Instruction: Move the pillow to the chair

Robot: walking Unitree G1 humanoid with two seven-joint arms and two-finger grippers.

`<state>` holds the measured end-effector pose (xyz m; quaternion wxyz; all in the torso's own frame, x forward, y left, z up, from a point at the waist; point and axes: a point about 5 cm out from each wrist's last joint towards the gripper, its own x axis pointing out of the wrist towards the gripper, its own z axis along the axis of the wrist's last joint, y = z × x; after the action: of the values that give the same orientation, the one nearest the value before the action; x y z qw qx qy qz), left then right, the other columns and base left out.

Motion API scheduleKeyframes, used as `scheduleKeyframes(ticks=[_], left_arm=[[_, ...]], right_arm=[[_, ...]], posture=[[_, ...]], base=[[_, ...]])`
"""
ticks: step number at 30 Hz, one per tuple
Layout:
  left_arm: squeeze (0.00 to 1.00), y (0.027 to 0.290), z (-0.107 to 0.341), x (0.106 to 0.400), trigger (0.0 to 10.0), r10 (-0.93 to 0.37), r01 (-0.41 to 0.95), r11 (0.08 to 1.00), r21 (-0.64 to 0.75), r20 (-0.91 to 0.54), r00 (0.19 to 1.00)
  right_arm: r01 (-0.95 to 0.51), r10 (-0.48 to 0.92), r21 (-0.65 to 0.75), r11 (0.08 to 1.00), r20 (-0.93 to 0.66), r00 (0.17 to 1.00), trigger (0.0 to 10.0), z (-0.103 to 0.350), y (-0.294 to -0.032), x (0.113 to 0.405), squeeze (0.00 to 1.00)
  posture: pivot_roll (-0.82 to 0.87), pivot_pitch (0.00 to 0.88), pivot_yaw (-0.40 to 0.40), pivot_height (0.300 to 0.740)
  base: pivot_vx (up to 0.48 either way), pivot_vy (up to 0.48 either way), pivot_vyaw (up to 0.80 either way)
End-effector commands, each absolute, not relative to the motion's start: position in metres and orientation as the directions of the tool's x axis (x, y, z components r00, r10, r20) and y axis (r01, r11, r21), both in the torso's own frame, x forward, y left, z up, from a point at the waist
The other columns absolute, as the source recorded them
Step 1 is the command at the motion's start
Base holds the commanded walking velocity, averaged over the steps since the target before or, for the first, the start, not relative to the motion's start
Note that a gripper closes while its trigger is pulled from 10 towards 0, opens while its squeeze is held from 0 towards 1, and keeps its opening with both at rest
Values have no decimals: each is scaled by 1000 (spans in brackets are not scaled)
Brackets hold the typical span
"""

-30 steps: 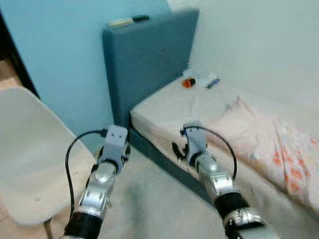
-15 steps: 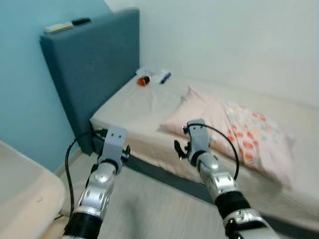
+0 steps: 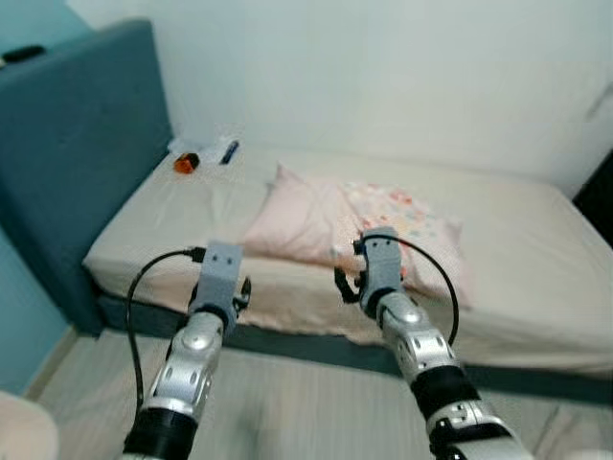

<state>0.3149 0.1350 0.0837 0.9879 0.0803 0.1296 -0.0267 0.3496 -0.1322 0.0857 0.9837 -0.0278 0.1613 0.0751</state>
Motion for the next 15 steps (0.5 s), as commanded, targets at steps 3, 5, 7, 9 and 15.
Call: scheduleKeyframes(ticks=[3, 5, 7, 9, 15], left_arm=[[0, 134, 83, 314, 10000, -35, 77, 985, 153, -261, 965], [0, 136, 82, 315, 10000, -30, 73, 985, 155, -263, 964], [0, 138, 82, 314, 10000, -27, 70, 985, 156, -262, 965], [0, 140, 82, 314, 10000, -22, 65, 985, 159, -262, 965], [0, 142, 82, 313, 10000, -18, 58, 987, 149, -258, 966]], right_arm=[[-147, 132, -24, 989, -319, 939, 10000, 88, -135, 352, 0], [-146, 131, -24, 989, -318, 939, 10000, 88, -136, 352, 0], [-146, 131, -23, 989, -318, 939, 10000, 89, -135, 352, 0], [-150, 135, -22, 989, -315, 939, 10000, 89, -134, 352, 0], [-169, 156, -16, 986, -297, 942, 10000, 91, -129, 353, 0]], posture=[[-18, 0, -48, 740], [-15, 0, -52, 740], [-15, 0, -54, 740], [-13, 0, -58, 740], [-10, 0, -64, 740]], base=[[0, 0, -800], [0, 0, -800], [0, 0, -800], [0, 0, -800], [0, 0, -400]])
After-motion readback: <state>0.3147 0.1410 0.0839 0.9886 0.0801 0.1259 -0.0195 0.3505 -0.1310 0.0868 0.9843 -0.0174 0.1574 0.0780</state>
